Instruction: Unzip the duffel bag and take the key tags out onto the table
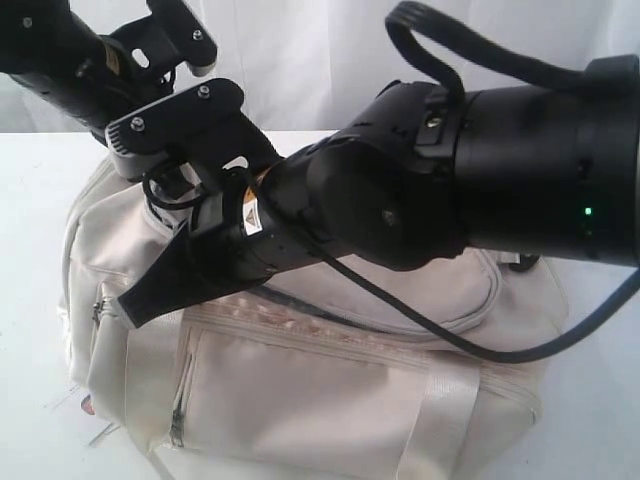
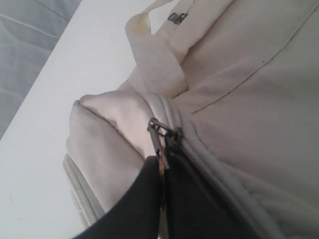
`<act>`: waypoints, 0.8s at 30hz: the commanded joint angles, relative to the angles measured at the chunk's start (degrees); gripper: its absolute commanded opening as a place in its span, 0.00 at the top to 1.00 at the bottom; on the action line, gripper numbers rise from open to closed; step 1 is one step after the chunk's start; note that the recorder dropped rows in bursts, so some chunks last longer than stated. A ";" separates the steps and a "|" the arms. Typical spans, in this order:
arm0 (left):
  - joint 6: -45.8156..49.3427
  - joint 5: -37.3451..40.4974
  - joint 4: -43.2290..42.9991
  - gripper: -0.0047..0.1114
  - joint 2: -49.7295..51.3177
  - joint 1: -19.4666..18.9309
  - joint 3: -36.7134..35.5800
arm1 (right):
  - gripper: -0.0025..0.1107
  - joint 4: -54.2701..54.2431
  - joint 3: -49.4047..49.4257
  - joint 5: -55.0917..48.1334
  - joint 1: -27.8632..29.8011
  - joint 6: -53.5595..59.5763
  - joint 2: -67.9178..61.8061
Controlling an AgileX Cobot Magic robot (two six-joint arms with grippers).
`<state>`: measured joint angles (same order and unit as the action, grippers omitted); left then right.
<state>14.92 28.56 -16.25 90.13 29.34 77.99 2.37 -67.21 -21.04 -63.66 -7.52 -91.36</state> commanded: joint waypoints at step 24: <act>0.10 1.63 -7.59 0.96 14.39 -0.64 16.33 | 0.98 -1.76 0.70 -2.49 -2.08 0.20 -0.12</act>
<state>16.52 35.57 -18.81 103.38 29.34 92.66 3.73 -67.21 -20.78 -63.95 -7.52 -91.70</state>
